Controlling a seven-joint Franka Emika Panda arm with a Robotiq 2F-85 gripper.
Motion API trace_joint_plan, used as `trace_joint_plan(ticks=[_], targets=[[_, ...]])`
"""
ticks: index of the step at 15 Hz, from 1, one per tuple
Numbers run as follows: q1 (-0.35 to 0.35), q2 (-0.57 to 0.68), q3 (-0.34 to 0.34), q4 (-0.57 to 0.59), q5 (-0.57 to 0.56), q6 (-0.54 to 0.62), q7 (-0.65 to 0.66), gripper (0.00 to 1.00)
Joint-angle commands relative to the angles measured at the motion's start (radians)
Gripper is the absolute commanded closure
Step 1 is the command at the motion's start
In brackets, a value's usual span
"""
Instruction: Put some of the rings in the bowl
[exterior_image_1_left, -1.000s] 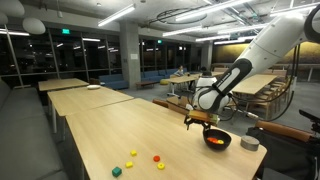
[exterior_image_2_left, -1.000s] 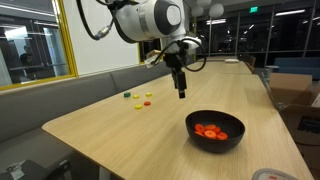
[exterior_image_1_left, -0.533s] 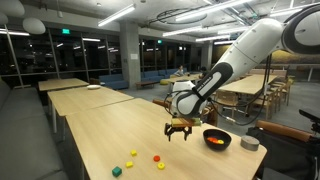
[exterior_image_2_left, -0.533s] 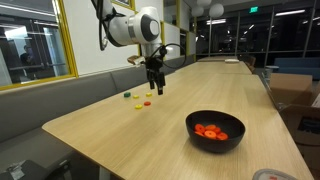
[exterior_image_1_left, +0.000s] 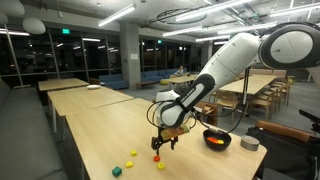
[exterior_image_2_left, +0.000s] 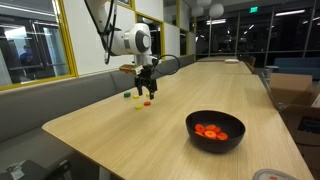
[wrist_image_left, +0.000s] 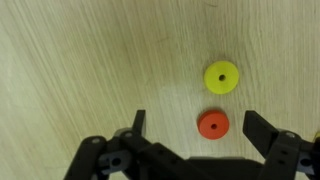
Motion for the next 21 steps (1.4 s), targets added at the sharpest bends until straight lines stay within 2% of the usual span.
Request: trace_joint_plan(ticks=[1,6,11,16,21], targets=[[0.017,0.071,0.015,0.081,0.033,-0.015,-0.091,0.0],[0.032,0.116,0.029,0.099,0.057,-0.005,-0.134,0.0],[0.042,0.117,0.029,0.061,0.084,0.058,-0.12,0.0],[0.065,0.105,0.015,0.022,0.086,0.126,-0.098,0.0],[0.108,0.078,-0.025,-0.025,0.059,0.141,-0.045,0.0]])
